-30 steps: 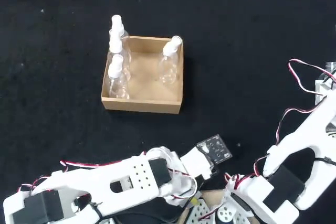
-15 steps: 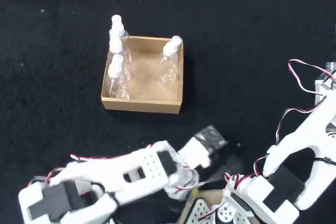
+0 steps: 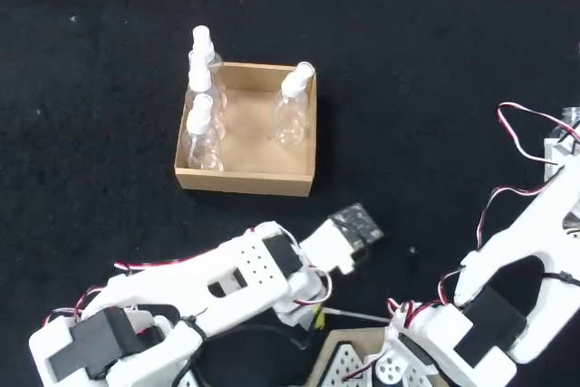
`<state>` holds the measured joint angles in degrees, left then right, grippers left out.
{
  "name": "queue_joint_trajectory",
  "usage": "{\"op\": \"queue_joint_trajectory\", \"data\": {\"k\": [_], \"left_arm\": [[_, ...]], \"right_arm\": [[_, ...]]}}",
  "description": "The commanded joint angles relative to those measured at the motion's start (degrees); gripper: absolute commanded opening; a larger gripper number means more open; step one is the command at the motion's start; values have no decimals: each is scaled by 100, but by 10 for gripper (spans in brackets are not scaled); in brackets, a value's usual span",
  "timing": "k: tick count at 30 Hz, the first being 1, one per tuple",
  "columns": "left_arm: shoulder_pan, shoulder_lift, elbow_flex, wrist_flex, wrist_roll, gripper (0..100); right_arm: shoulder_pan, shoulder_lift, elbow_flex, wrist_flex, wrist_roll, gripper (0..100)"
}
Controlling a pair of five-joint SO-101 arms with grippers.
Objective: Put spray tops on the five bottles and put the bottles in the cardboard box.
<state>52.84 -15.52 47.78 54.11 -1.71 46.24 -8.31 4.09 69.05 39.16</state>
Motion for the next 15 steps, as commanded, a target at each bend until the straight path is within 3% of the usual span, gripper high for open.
{"op": "queue_joint_trajectory", "data": {"k": [1,6,15], "left_arm": [[224,0,-84,-519,-492,299],[576,26,145,-765,-677,289],[716,-35,163,-695,-651,113]], "right_arm": [[158,-365,-338,-114,35,11],[158,-365,-338,-114,35,11],[158,-365,-338,-114,35,11]]}}
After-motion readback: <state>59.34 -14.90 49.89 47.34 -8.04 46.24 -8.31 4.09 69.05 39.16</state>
